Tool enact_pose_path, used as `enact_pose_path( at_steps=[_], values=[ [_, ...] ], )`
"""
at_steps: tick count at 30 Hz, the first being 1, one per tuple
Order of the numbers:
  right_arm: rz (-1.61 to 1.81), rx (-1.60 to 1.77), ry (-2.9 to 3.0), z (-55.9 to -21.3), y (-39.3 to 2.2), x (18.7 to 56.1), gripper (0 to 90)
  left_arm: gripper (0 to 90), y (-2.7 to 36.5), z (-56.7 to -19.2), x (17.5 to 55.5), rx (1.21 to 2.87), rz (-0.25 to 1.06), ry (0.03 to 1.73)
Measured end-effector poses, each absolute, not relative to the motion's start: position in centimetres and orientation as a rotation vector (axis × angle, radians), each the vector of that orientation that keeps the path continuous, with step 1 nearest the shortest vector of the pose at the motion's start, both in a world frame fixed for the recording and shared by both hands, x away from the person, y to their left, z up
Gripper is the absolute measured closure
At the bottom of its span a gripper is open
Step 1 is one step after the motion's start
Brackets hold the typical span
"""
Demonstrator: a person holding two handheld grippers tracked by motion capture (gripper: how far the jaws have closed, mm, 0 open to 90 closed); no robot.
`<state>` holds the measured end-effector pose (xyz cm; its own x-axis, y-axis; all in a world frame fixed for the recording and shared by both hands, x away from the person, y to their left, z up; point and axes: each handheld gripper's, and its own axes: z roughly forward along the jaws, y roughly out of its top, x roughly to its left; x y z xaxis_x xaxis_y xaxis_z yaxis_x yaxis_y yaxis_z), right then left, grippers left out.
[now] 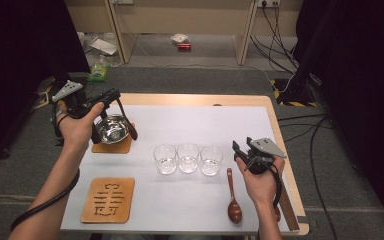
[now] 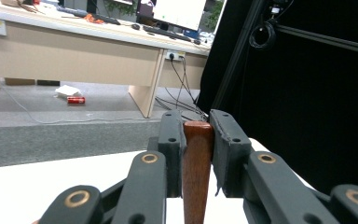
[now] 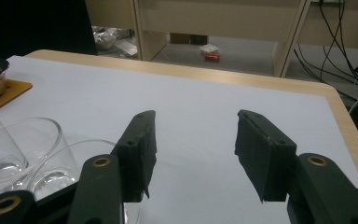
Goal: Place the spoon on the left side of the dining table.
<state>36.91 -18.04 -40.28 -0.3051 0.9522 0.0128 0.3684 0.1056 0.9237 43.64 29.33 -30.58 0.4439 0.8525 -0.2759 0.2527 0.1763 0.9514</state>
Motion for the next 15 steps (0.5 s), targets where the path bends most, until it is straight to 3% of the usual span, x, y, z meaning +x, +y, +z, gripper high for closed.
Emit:
enact_pose_path(
  at_steps=[15],
  values=[
    [1.179,1.3,1.756,-40.5,-18.2,36.8,48.4,74.5,32.0,-31.1,44.7,1.368,0.662,1.135]
  ],
)
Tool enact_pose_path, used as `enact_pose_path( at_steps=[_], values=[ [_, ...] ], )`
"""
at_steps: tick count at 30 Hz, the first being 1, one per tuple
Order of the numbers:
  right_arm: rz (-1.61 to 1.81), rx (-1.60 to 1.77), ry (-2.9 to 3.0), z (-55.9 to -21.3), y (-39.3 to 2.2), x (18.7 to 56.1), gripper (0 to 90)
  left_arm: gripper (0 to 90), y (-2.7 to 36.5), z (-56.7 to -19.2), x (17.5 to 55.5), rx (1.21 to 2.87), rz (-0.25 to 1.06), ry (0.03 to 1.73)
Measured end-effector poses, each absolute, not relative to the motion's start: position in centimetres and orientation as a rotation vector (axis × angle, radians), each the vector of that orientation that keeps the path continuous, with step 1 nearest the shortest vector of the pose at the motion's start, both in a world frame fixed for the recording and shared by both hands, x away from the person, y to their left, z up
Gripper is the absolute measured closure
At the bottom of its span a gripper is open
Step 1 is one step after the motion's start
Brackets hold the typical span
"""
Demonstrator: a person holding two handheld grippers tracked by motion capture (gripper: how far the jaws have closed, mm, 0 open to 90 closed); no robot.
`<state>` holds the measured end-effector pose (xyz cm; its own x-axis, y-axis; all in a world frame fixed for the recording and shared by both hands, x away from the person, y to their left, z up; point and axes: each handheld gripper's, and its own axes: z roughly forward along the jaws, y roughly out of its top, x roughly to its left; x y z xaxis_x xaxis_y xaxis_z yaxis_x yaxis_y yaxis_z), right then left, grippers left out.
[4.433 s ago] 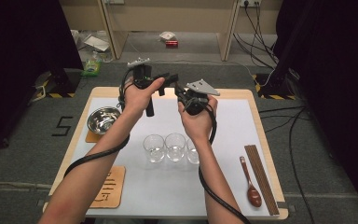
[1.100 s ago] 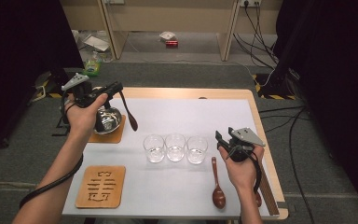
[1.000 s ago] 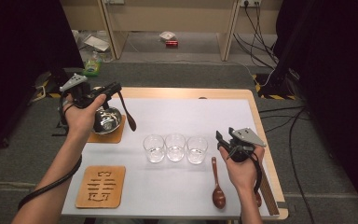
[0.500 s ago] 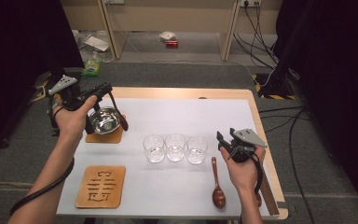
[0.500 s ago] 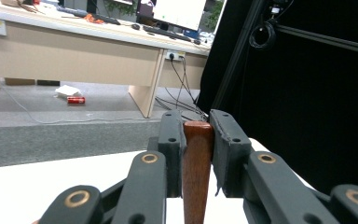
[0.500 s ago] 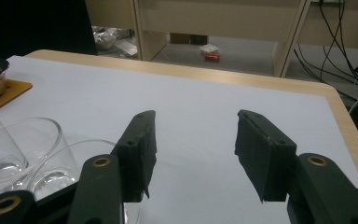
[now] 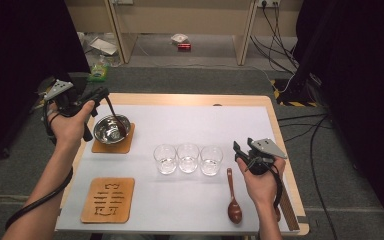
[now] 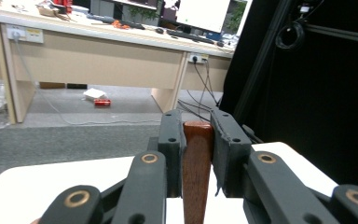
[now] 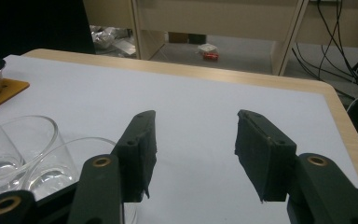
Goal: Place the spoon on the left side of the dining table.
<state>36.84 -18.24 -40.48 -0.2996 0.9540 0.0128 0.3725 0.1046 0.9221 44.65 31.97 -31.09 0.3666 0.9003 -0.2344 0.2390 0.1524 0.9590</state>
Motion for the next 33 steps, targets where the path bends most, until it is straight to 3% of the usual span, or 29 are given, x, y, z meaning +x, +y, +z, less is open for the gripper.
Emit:
enact_pose_path(
  at_steps=[33],
  values=[
    [1.186,1.311,1.757,-40.9,-18.2,36.9,48.2,74.5,34.3,-35.8,51.2,1.42,0.789,1.329]
  ],
)
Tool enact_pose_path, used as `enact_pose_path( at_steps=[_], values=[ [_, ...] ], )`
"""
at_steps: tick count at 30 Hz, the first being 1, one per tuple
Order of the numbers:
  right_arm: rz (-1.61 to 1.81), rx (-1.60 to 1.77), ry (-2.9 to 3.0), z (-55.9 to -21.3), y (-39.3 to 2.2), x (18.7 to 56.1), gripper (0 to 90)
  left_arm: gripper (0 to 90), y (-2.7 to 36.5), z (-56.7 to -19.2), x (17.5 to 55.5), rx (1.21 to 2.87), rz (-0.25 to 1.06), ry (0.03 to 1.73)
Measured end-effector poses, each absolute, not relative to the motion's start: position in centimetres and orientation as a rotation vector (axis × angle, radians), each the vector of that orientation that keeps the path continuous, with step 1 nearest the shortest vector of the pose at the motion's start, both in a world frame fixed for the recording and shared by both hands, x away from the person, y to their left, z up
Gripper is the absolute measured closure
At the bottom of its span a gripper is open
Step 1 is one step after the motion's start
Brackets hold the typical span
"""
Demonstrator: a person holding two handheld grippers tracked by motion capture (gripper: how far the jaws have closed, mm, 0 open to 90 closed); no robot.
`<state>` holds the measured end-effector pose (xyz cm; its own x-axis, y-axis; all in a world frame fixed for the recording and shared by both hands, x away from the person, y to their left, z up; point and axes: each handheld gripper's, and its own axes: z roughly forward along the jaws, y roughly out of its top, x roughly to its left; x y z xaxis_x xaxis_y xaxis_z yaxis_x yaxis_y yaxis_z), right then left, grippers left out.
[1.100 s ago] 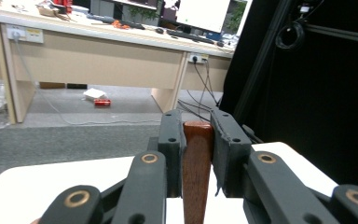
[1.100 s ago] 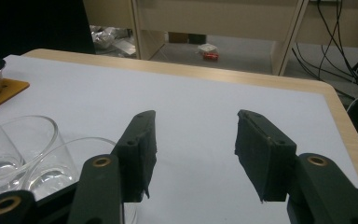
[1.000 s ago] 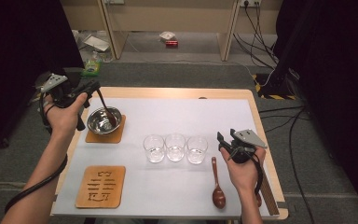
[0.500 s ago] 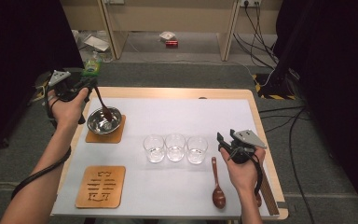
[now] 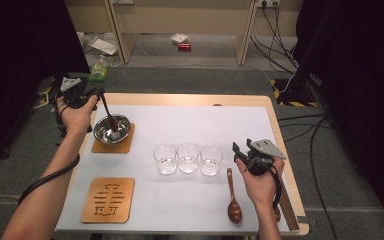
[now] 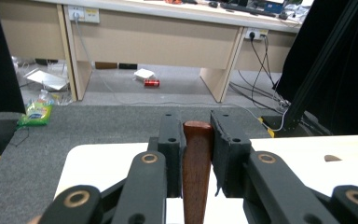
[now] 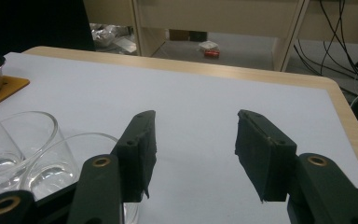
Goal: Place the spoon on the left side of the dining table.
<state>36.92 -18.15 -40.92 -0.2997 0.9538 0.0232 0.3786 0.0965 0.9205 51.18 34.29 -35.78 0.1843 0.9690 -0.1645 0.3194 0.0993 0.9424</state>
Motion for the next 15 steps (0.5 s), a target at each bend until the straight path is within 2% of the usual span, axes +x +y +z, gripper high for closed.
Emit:
enact_pose_path(
  at_steps=[15],
  values=[
    [1.181,1.327,1.766,-41.2,-18.2,37.0,48.1,74.3,34.4,-38.4,53.4,1.453,0.754,1.412]
  ],
)
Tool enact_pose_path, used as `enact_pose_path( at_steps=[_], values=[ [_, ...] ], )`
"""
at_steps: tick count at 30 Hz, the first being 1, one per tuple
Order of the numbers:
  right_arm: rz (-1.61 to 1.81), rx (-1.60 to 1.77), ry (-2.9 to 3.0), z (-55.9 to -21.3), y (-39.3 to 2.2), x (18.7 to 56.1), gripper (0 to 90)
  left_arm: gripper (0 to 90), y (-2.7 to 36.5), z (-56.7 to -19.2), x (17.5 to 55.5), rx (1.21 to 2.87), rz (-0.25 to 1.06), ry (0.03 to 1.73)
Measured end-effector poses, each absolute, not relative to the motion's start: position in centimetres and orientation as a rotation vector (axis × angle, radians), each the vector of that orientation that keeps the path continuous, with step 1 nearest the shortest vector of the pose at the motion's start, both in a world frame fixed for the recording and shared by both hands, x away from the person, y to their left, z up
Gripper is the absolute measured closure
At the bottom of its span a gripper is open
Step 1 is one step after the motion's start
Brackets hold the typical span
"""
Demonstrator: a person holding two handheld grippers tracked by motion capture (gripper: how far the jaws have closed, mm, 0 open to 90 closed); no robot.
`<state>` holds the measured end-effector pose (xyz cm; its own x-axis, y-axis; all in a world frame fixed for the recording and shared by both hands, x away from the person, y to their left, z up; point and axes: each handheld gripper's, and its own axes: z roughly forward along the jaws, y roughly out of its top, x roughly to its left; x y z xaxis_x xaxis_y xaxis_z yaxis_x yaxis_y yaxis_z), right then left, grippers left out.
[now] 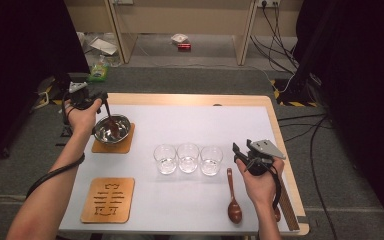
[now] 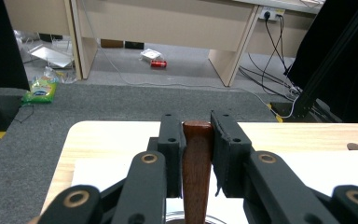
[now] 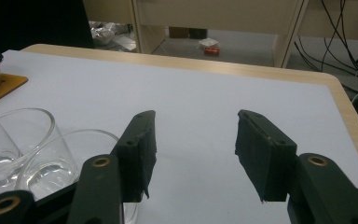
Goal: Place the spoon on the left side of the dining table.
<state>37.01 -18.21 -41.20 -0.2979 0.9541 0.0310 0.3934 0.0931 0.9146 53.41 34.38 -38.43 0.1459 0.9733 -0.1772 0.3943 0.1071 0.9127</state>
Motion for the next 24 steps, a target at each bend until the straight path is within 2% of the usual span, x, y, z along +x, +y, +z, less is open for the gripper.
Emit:
enact_pose_path(
  at_steps=[13,24],
  values=[
    [1.175,1.344,1.768,-41.5,-18.4,37.1,48.1,74.1,34.2,-39.7,56.2,1.459,0.73,1.467],
    [1.177,1.344,1.776,-41.7,-18.5,37.2,48.1,73.9,33.9,-41.0,57.0,1.502,0.719,1.49]
  ],
)
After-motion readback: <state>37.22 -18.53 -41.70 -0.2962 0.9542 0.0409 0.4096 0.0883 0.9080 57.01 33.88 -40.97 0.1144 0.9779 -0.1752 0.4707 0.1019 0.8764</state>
